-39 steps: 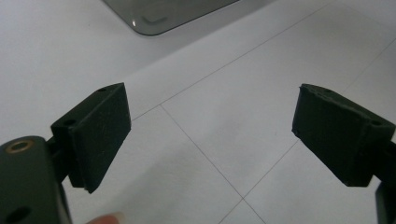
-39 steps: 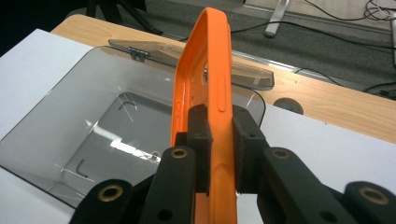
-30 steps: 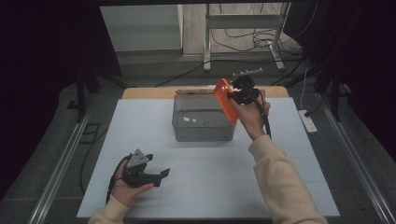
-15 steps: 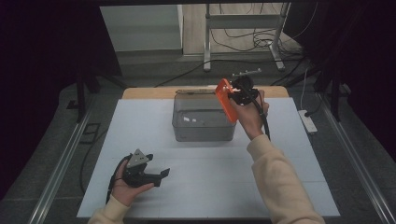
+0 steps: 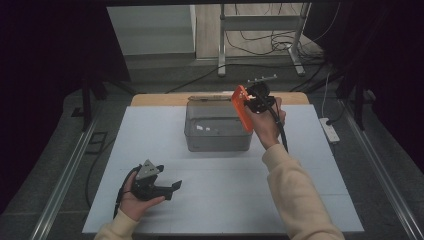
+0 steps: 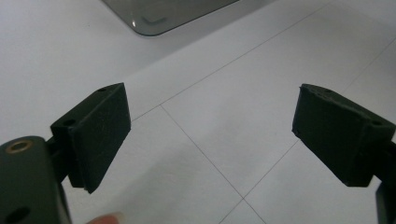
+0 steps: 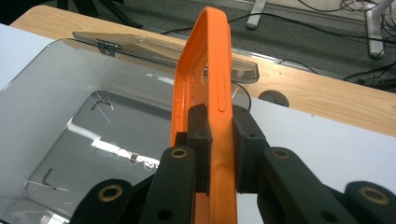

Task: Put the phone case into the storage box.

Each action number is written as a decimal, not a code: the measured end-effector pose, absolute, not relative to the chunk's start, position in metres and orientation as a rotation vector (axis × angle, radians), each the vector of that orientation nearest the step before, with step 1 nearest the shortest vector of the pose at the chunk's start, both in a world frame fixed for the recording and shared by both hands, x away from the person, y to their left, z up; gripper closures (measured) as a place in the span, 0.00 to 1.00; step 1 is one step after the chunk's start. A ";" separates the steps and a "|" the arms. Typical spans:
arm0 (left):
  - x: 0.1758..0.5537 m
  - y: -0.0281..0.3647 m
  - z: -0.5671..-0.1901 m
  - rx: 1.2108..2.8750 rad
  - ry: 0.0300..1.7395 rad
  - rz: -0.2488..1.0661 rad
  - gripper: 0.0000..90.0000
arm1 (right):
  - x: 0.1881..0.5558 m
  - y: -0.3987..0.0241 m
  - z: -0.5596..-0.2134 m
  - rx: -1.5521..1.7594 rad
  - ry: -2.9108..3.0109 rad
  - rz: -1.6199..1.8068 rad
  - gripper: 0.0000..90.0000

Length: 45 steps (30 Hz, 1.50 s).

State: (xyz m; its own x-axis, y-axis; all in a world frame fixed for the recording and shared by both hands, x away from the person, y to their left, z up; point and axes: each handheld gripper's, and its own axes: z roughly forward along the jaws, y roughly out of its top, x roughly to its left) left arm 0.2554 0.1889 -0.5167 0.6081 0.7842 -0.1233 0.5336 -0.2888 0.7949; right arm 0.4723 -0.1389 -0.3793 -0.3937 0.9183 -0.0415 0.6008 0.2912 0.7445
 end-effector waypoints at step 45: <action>0.256 0.189 -0.517 1.981 1.043 0.368 0.13 | 0.484 -0.128 -0.403 1.383 2.106 0.816 0.88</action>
State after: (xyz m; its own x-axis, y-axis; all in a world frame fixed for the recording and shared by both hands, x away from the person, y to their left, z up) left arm 0.2555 0.1886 -0.5170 0.6096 0.7836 -0.1199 0.5354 -0.2955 0.7912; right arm 0.4843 -0.1281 -0.4033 -0.3679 0.9269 -0.0740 0.6348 0.3085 0.7084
